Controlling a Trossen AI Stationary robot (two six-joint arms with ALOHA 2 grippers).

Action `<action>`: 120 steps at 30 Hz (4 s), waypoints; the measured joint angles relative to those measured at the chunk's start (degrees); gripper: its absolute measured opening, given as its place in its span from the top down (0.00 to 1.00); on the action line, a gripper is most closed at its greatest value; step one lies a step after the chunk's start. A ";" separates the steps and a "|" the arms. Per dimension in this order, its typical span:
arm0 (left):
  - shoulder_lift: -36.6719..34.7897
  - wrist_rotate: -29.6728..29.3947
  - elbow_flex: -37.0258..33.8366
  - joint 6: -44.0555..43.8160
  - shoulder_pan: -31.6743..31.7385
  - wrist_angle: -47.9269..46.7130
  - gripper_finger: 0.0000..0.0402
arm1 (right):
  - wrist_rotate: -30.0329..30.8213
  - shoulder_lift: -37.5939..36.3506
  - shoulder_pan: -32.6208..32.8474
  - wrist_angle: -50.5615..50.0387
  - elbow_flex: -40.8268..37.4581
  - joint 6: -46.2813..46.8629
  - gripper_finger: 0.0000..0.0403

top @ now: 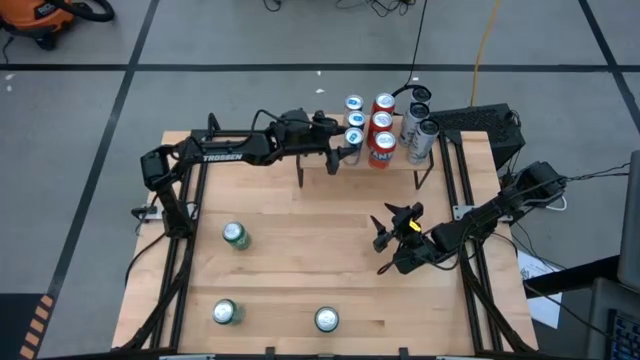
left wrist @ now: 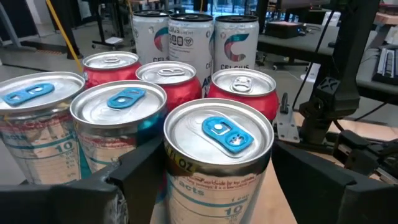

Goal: Place canned beverage on shelf
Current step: Put the blue soda can on the shelf aligned with the other blue soda can, then put the top green soda can on the shelf

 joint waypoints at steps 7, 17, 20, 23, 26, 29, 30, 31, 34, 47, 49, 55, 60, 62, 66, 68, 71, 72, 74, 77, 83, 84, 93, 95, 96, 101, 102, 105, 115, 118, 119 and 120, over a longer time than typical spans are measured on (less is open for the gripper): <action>-2.53 0.11 -0.15 2.86 0.73 -1.10 0.26 | -0.44 0.00 0.00 -0.27 0.00 -0.07 0.34; -15.74 0.19 -0.07 3.73 3.08 -14.87 0.26 | -1.55 -0.02 0.00 -0.42 0.00 -0.26 0.34; -21.61 -2.50 -0.04 5.77 3.00 -26.68 0.27 | -2.20 -0.02 0.00 -0.42 0.00 -0.33 0.34; -26.78 -9.01 -0.22 7.02 0.59 -40.38 0.27 | -5.56 -0.04 0.00 -0.42 0.00 -1.48 0.34; -31.30 -13.54 -1.80 5.32 -3.98 -52.35 0.27 | -8.71 -0.04 0.00 -0.44 0.00 -2.40 0.34; -35.54 -17.28 -5.63 -0.10 -9.68 -60.29 0.27 | -10.65 -0.04 0.01 -0.42 0.00 -3.54 0.34; -36.80 -18.55 -6.99 -2.70 -11.54 -62.63 0.27 | -10.63 -0.04 0.02 -0.39 0.00 -3.55 0.34; -37.98 -19.71 -8.52 -5.69 -13.51 -64.57 0.27 | -10.58 -0.04 0.02 -0.41 0.00 -3.50 0.34; -41.12 -21.86 -13.39 -16.35 -19.16 -70.30 0.27 | -10.40 -0.04 0.02 -0.34 0.00 -3.18 0.34; -45.07 -24.27 -23.04 -59.38 -39.95 -82.15 0.27 | -10.32 -0.04 0.01 0.11 0.00 -3.00 0.34; -45.03 -25.62 -23.08 -60.60 -41.65 -83.28 0.27 | -10.27 -0.04 0.00 0.15 0.00 -2.95 0.34; -44.82 -26.84 -23.39 -60.66 -44.21 -82.91 0.27 | -10.22 -0.04 -0.02 0.97 0.00 -2.93 0.34; -44.64 -25.11 -27.88 -61.22 -45.38 -82.68 0.27 | -10.21 -0.02 -0.02 0.97 0.00 -2.93 0.34; -44.59 -24.54 -29.84 -63.55 -45.56 -82.22 0.27 | -10.30 -0.02 -0.02 1.21 0.00 -3.03 0.34; -44.76 -24.49 -31.50 -64.78 -45.61 -81.49 0.26 | -12.11 -0.02 -0.02 3.42 0.00 -5.06 0.34; -44.74 -25.41 -31.82 -62.70 -45.62 -80.26 0.26 | -13.29 -0.02 -0.04 5.64 0.00 -6.92 0.34; -44.61 -26.99 -32.34 -60.43 -45.61 -77.02 0.27 | -13.60 -0.02 -0.06 8.98 0.00 -9.77 0.34; -44.61 -27.33 -32.63 -59.66 -45.61 -75.74 0.27 | -13.55 -0.02 -0.12 9.97 0.00 -10.44 0.34; -44.61 -27.78 -33.42 -57.28 -45.59 -73.16 0.28 | -13.54 -0.02 -0.45 11.45 0.00 -10.90 0.34; -44.20 -29.03 -34.11 -51.63 -45.61 -69.13 0.33 | -14.09 0.00 -1.79 14.77 0.00 -11.02 0.34; -42.64 -29.58 -34.59 -33.42 -45.56 -55.95 0.43 | -27.21 0.00 -4.59 28.30 0.00 -27.05 0.34; -42.36 -29.38 -34.64 -30.10 -45.48 -53.17 0.43 | -29.01 0.01 -4.98 30.89 0.00 -29.75 0.34; -36.58 -29.50 -34.45 -11.67 -41.98 -31.76 0.44 | -40.53 0.55 -8.16 41.87 0.00 -39.08 0.34; -34.13 -28.41 -34.45 -9.04 -40.61 -28.75 0.44 | -40.55 2.32 -8.29 42.71 0.00 -39.06 0.34; -32.72 -27.45 -34.45 -7.73 -39.82 -26.72 0.44 | -40.55 3.69 -8.31 43.54 0.00 -39.06 0.34; -25.32 -22.07 -34.42 -4.45 -35.75 -14.61 0.44 | -40.57 13.04 -8.28 52.73 0.00 -39.96 0.34; -24.12 -20.47 -34.40 -4.41 -34.93 -12.31 0.44 | -40.54 14.54 -8.28 54.21 0.00 -40.35 0.34; -21.14 -15.29 -34.29 -4.58 -32.63 -6.91 0.44 | -40.54 17.86 -8.37 58.72 0.00 -40.50 0.34; -14.91 -9.61 -31.67 -2.74 -29.54 -3.51 0.44 | -44.79 29.93 -9.56 66.91 4.53 -39.50 0.17; -13.94 -8.93 -31.67 -1.96 -29.63 -1.51 0.44 | -44.90 32.80 -10.37 65.58 7.92 -39.22 0.09; -13.92 -8.56 -31.67 -1.97 -29.63 -1.46 0.44 | -45.11 33.55 -10.75 64.93 8.91 -39.04 0.06; -13.96 -8.56 -31.67 -1.95 -29.65 -1.43 0.44 | -45.07 34.29 -11.10 64.11 9.77 -38.99 0.05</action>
